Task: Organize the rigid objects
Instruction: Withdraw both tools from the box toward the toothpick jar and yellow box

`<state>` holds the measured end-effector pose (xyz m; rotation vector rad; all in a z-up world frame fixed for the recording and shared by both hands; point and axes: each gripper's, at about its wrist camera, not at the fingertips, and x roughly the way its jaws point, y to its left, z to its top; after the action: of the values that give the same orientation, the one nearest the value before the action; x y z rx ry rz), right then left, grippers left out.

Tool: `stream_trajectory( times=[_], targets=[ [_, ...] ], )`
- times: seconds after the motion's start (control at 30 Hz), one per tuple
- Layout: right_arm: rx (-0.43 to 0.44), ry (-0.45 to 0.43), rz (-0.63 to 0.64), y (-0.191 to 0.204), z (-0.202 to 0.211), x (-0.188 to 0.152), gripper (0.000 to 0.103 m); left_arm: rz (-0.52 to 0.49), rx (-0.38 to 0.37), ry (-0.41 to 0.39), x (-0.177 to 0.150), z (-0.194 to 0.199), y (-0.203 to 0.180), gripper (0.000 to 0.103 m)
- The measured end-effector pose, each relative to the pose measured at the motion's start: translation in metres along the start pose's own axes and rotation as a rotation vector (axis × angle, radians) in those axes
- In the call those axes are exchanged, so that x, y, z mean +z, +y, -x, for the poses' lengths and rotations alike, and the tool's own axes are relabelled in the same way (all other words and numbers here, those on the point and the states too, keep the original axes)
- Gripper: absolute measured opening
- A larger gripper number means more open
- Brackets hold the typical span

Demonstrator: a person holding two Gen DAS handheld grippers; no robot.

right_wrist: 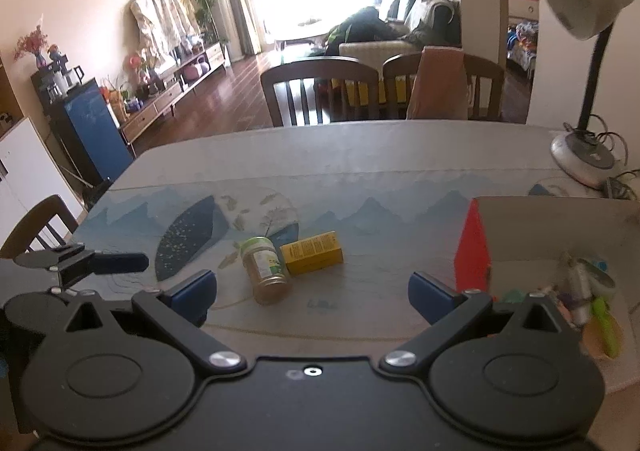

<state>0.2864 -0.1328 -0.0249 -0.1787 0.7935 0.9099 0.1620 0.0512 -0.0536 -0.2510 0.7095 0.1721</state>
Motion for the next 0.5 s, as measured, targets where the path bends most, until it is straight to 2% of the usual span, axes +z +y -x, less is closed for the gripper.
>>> stream_trajectory(
  times=[0.33, 0.5],
  targets=[
    [0.011, 0.091, 0.016, -0.007, -0.078, 0.016, 0.101, 0.074, 0.014, 0.049, -0.009, -0.058, 0.042, 0.103],
    [0.016, 0.145, 0.047, -0.013, -0.116, 0.022, 0.1, 0.024, 0.018, 0.056, -0.008, -0.086, 0.045, 0.103]
  ],
)
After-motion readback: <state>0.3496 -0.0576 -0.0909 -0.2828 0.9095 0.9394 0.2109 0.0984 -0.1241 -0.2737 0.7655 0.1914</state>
